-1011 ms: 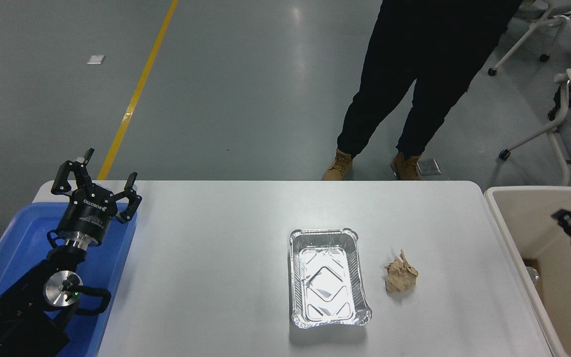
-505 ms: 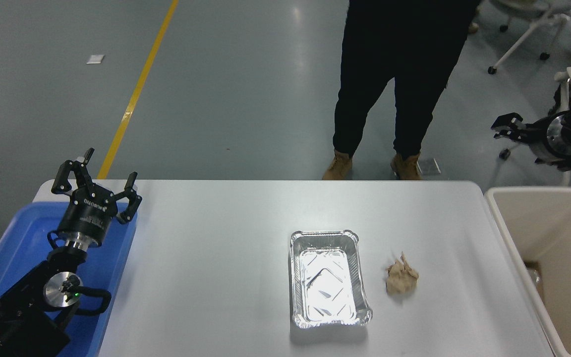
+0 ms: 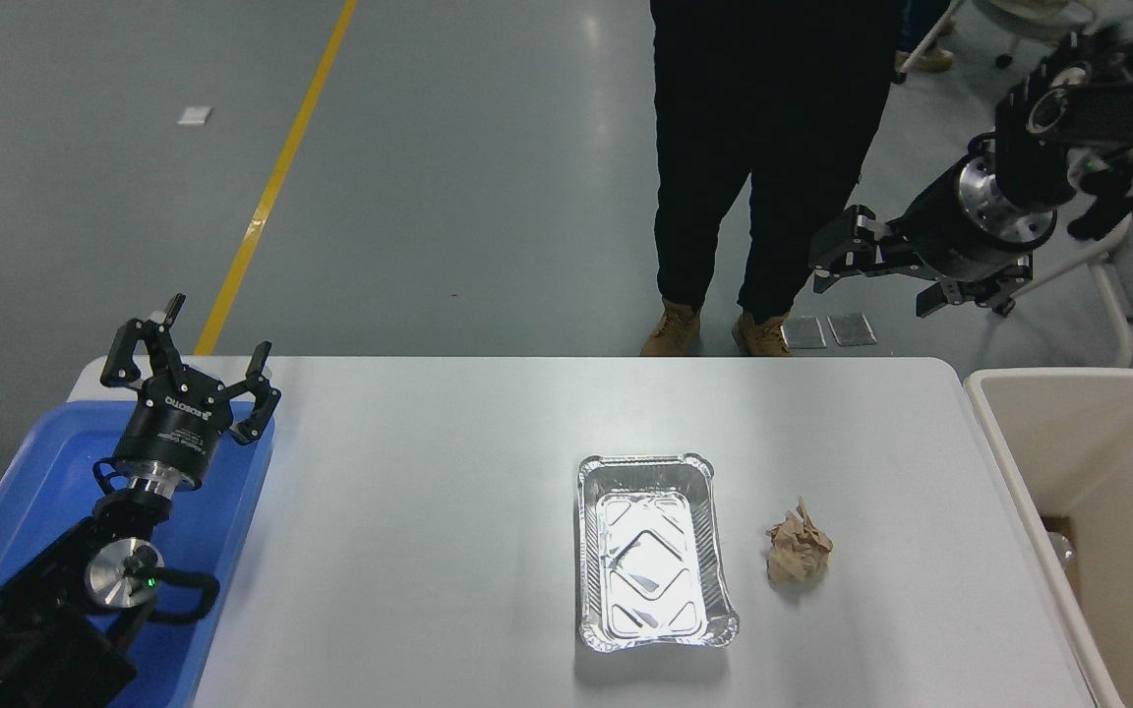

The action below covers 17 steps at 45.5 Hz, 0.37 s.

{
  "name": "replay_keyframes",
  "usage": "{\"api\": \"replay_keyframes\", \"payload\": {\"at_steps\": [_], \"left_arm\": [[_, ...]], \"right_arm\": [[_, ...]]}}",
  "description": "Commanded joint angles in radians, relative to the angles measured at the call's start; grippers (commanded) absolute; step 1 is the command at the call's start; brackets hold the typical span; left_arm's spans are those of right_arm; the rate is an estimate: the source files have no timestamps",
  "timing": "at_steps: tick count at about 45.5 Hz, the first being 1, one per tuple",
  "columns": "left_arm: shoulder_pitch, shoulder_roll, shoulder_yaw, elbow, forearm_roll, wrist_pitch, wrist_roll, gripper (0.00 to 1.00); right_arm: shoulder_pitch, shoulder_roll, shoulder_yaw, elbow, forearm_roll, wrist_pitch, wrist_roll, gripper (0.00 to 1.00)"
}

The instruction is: Pick up paper cup place in dustbin

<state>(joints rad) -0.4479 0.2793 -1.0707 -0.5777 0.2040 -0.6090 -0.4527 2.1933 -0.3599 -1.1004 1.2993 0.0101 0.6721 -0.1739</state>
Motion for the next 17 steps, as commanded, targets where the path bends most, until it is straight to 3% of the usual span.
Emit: {"api": "replay_keyframes", "payload": {"at_steps": [1, 17], "left_arm": [[0.0, 0.001, 0.0, 0.001, 0.0, 0.002, -0.001, 0.98], [0.0, 0.001, 0.0, 0.001, 0.0, 0.002, -0.001, 0.98]], "right_arm": [[0.178, -0.008, -0.041, 0.17, 0.001, 0.113, -0.001, 1.0], [0.247, -0.021, -0.029, 0.239, 0.001, 0.113, -0.002, 1.0]]}}
